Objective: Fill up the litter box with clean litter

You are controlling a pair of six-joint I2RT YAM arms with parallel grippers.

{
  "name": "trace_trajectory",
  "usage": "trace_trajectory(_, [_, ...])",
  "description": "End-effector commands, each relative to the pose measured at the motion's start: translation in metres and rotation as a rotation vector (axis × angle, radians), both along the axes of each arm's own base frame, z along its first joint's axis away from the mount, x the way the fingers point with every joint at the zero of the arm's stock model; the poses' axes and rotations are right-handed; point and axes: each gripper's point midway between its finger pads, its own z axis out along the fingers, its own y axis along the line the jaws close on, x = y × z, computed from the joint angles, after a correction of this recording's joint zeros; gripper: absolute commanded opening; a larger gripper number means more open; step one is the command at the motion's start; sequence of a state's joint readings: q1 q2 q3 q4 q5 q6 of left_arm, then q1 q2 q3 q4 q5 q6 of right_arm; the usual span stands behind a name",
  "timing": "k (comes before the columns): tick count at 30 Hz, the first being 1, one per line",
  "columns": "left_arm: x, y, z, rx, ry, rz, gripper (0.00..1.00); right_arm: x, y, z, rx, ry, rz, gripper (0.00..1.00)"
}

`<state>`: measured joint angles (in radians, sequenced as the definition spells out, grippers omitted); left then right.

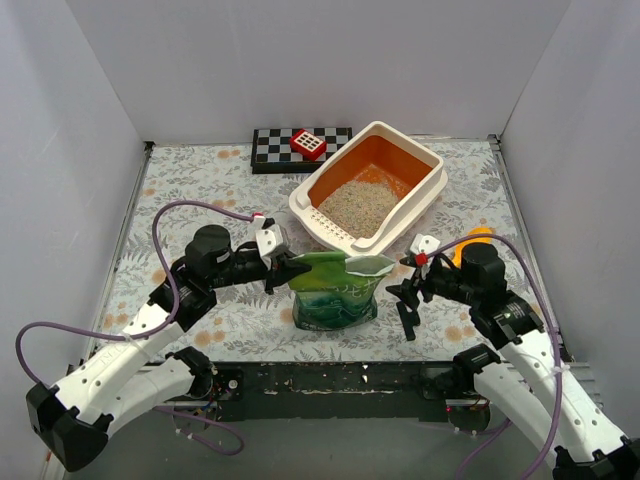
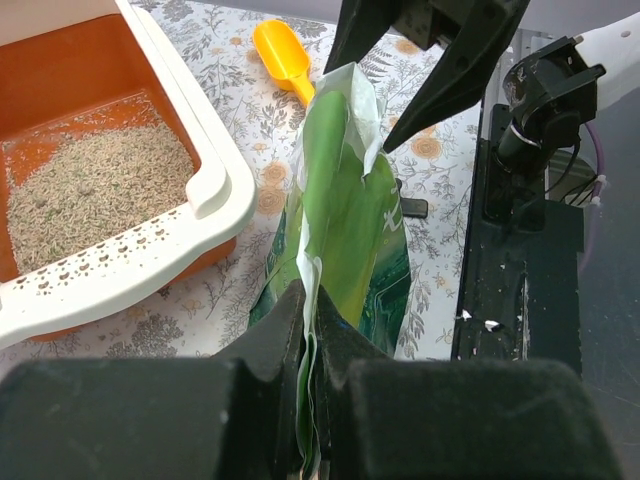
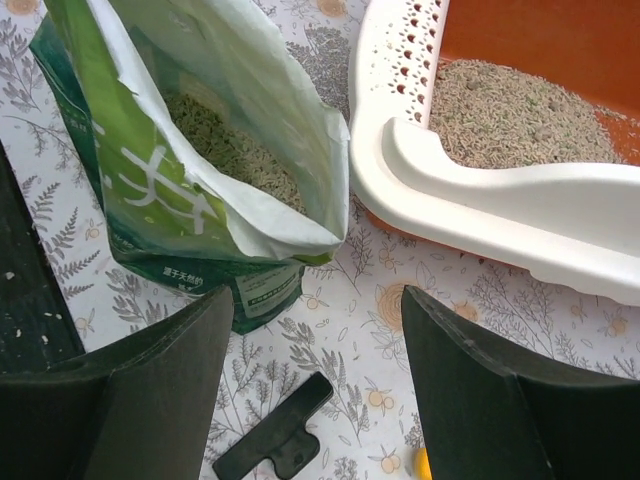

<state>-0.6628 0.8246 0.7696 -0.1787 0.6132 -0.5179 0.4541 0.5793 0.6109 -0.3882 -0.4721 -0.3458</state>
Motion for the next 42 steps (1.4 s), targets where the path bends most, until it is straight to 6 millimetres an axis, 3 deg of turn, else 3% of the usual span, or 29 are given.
trace_trajectory(1, [-0.004,0.003,0.007,-0.038,-0.030,0.000,0.00,0.014,0.018,0.015,0.051,-0.162,0.093,0.76])
trace_trajectory(4, [-0.005,0.003,0.003,-0.035,-0.019,-0.007,0.00,0.016,0.026,0.018,0.076,-0.177,0.131,0.74])
trace_trajectory(10, [-0.009,0.004,0.002,-0.035,-0.009,-0.015,0.00,0.003,0.039,0.025,0.127,-0.167,0.271,0.70])
trace_trajectory(15, [-0.008,0.004,0.005,-0.037,-0.016,-0.014,0.00,-0.007,0.037,0.025,0.174,-0.127,0.376,0.68])
trace_trajectory(21, [-0.007,0.000,0.007,-0.029,-0.012,-0.030,0.00,-0.014,0.037,0.040,0.276,-0.117,0.482,0.64])
trace_trajectory(24, [-0.005,-0.001,0.009,-0.028,-0.011,-0.033,0.00,-0.015,0.040,0.036,0.307,-0.072,0.513,0.61])
trace_trajectory(31, [-0.003,-0.004,0.011,-0.030,-0.005,-0.036,0.00,-0.019,0.043,0.022,0.355,-0.015,0.537,0.50])
trace_trajectory(42, [-0.001,-0.007,0.015,-0.036,-0.002,-0.038,0.00,-0.017,0.045,0.032,0.402,-0.011,0.533,0.29])
